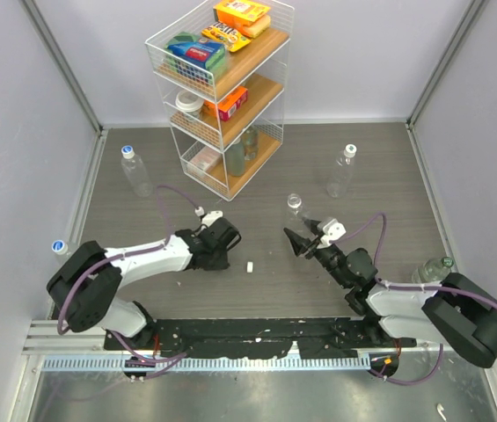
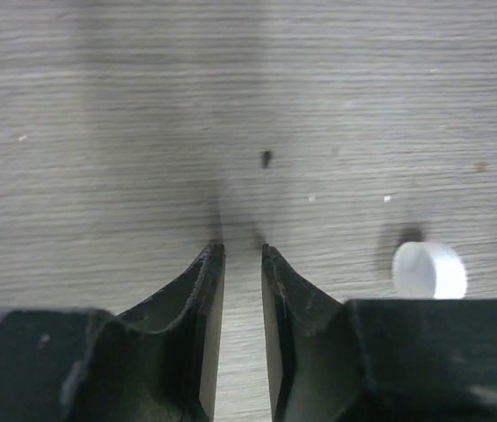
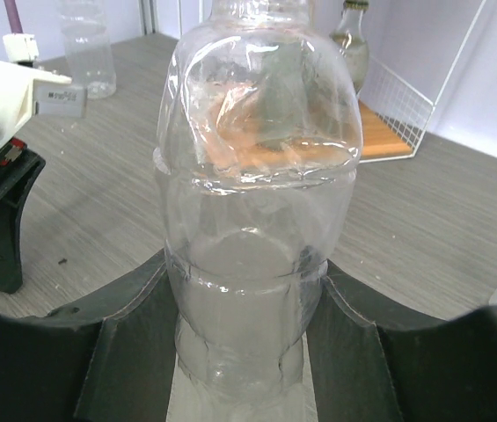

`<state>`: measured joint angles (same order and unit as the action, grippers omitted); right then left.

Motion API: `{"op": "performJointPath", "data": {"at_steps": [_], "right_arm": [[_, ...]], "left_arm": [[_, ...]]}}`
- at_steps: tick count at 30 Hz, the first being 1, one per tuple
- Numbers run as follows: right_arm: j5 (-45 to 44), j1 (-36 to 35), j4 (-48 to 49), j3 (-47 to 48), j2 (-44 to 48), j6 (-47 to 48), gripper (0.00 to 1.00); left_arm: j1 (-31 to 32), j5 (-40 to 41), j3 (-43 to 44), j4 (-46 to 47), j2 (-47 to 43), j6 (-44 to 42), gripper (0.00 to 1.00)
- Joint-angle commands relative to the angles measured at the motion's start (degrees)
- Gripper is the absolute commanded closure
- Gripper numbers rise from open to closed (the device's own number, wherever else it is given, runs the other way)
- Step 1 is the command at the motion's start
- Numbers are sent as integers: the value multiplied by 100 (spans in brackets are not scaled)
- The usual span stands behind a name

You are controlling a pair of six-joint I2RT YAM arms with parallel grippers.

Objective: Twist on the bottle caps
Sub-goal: Adjust the bottle cap at the center of the board.

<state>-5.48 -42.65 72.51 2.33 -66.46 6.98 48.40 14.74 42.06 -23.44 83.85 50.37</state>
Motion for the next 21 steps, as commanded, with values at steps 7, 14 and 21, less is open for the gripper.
{"op": "performJointPath", "data": {"at_steps": [7, 14, 21], "right_arm": [[-164, -24, 405, -637, 554, 66, 58], [-208, -32, 325, -663, 704, 58, 58], [-208, -32, 237, -646, 775, 84, 58]], "left_arm": [[380, -340, 231, -777, -1572, -194, 6], [810, -639, 679, -704, -934, -291, 10], [1241, -192, 1322, -1084, 104, -151, 20]]}}
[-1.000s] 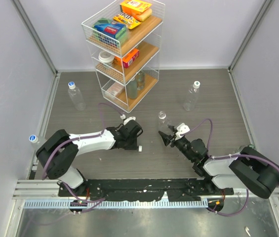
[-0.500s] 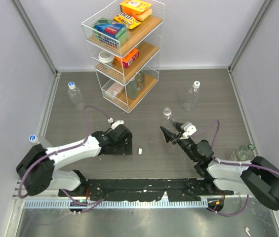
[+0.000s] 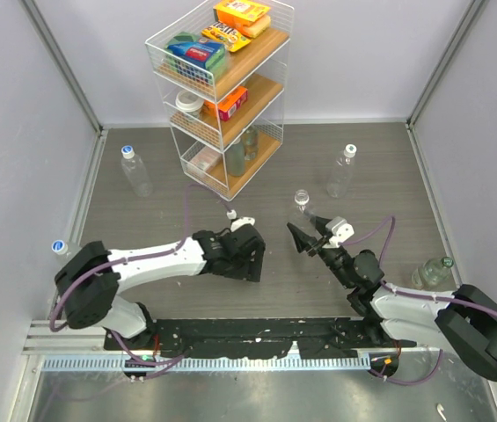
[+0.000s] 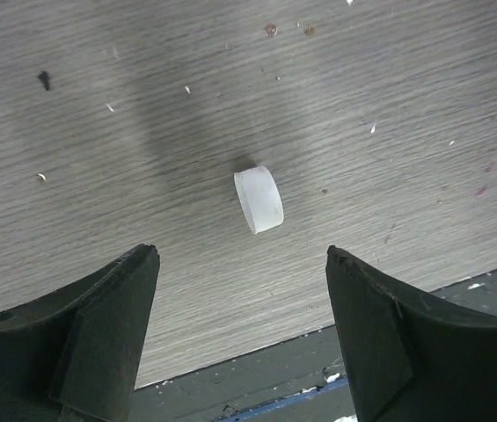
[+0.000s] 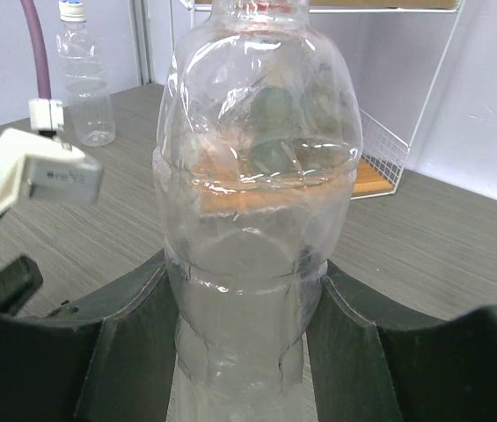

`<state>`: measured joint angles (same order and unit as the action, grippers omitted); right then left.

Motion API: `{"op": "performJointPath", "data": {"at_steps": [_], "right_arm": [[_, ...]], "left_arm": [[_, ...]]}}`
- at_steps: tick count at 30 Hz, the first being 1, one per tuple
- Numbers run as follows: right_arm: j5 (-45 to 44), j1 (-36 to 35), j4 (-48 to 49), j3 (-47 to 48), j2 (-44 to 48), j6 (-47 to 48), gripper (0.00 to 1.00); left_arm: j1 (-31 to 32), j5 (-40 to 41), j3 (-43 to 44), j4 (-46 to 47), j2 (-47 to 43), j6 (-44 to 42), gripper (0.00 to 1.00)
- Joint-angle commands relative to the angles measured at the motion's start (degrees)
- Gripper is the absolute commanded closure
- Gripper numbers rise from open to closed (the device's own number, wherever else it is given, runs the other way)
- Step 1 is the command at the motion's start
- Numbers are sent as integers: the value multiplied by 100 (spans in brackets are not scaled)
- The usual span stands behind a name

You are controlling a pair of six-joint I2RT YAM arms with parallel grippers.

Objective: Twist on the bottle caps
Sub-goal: Adjust the bottle cap at the center of the board.

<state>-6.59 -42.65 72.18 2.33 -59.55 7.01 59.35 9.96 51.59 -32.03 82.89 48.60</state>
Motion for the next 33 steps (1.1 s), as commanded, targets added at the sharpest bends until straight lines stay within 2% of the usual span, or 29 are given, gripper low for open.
{"op": "performJointPath", "data": {"at_steps": [1, 13, 22, 26, 33], "right_arm": [[-114, -32, 270, -637, 93, 82, 58], [-150, -32, 156, -646, 163, 108, 58], [-97, -24, 147, -602, 75, 73, 58], [-88, -24, 77, -567, 66, 47, 58], [17, -32, -81, -479, -39, -6, 58]], "left_arm": [[155, 331, 378, -198, 244, 70, 22], [191, 235, 395, 329, 860, 317, 34], [182, 559, 720, 172, 1290, 282, 42], [182, 639, 791, 118, 1387, 194, 51], [182, 780, 800, 65, 1317, 168, 62]]}}
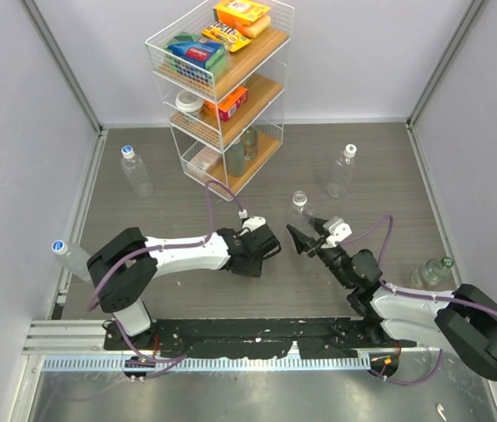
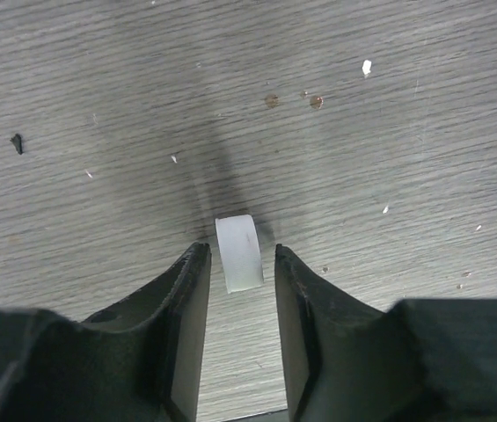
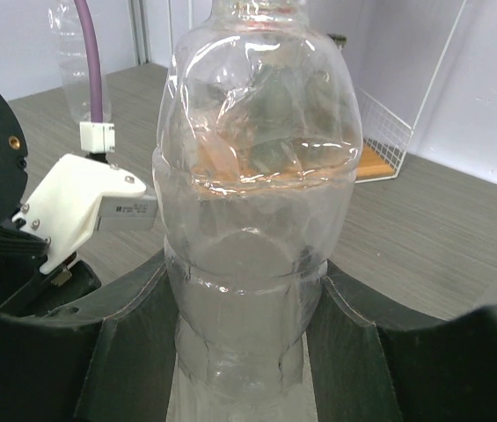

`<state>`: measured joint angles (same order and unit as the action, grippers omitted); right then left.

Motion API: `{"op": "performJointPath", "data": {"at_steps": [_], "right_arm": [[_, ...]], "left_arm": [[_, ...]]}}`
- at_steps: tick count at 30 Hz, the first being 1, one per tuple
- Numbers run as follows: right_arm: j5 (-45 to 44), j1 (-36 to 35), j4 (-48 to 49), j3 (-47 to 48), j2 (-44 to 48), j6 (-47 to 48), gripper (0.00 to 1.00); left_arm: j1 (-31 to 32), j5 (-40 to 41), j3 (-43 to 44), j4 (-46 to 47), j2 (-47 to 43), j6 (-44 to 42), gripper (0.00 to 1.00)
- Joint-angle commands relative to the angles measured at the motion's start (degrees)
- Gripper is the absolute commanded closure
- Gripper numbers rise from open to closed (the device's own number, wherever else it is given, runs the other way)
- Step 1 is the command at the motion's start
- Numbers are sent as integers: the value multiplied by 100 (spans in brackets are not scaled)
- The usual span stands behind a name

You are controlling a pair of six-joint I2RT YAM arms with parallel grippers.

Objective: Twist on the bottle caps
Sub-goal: Adjust the bottle cap at the center of the board.

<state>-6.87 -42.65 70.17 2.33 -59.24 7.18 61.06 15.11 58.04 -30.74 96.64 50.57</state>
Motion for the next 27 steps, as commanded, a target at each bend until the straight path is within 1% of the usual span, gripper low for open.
{"op": "performJointPath", "data": {"at_steps": [1, 3, 7, 9, 12, 15, 17, 18, 21, 25, 27], "right_arm": [[46, -24, 120, -461, -70, -41, 58], [46, -32, 111, -461, -87, -59, 58], [54, -32, 23, -426, -87, -85, 58], [81, -24, -12, -391, -131, -94, 58], [99, -32, -21, -382, -158, -103, 58], [55, -32, -12, -382, -114, -94, 58], [-42, -32, -108, -400, 17, -111, 58], [-120, -32, -161, -408, 149, -129, 58], [-209, -32, -372, -452, 457, -147, 58], [-262, -32, -731, -470, 975, -120, 58], [-314, -32, -960, -461, 1195, -68, 58]], "left_arm": [[11, 307, 129, -81, -84, -29, 65], [12, 352, 67, -64, -163, -47, 68], [11, 326, -38, 112, -233, -143, 78], [-6, 326, -30, 121, -242, -152, 80], [-50, 177, -100, 296, -295, -196, 80], [-164, -253, -258, 691, -435, -231, 81], [-304, -727, -477, 1217, -584, -258, 81], [-435, -1103, -695, 1515, -672, -232, 80], [-551, -2063, -1040, 2325, -901, -153, 77], [-621, -2486, -1067, 2608, -779, -73, 76], [-691, -2854, -1093, 2871, -568, 14, 77]]}}
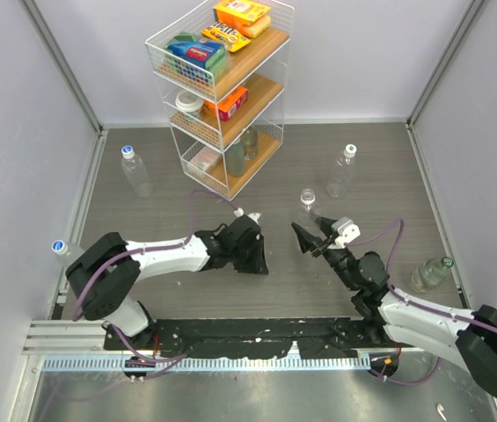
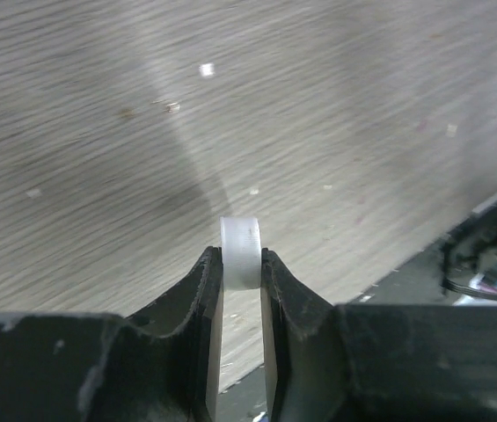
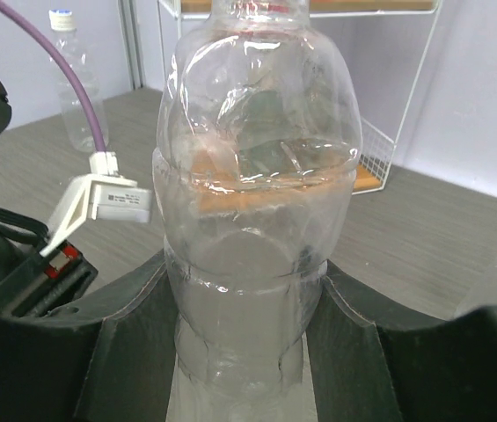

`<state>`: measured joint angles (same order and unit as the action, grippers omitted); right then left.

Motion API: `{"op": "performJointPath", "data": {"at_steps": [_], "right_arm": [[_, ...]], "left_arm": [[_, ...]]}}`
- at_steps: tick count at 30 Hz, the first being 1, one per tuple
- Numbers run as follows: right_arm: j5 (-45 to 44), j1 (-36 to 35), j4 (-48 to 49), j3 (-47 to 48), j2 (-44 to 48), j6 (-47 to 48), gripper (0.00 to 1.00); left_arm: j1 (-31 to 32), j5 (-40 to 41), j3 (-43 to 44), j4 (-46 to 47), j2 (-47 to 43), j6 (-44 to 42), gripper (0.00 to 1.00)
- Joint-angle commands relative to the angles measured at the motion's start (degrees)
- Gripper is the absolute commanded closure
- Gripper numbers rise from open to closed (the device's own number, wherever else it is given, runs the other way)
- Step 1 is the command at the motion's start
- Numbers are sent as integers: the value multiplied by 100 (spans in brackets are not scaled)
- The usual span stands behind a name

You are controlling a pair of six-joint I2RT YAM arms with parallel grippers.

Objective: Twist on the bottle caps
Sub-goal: Adjust the bottle cap at the center of the board.

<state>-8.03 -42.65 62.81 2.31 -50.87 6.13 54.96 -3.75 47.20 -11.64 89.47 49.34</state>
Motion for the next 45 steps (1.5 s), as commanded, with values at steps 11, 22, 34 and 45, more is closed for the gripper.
{"op": "performJointPath", "data": {"at_steps": [11, 22, 34, 45], "right_arm": [[-216, -32, -445, -459, 719, 72, 58], [-216, -32, -462, -468, 815, 81, 58], [-199, -32, -611, -468, 991, 72, 58], [-146, -32, -700, -433, 1009, 90, 58]], "left_arm": [[-293, -1251, 0, 971, 589, 199, 71], [-345, -1146, -71, 619, 721, 251, 62], [-451, -372, -167, -119, 449, 137, 64], [-469, 225, -202, -664, 211, -3, 57]]}}
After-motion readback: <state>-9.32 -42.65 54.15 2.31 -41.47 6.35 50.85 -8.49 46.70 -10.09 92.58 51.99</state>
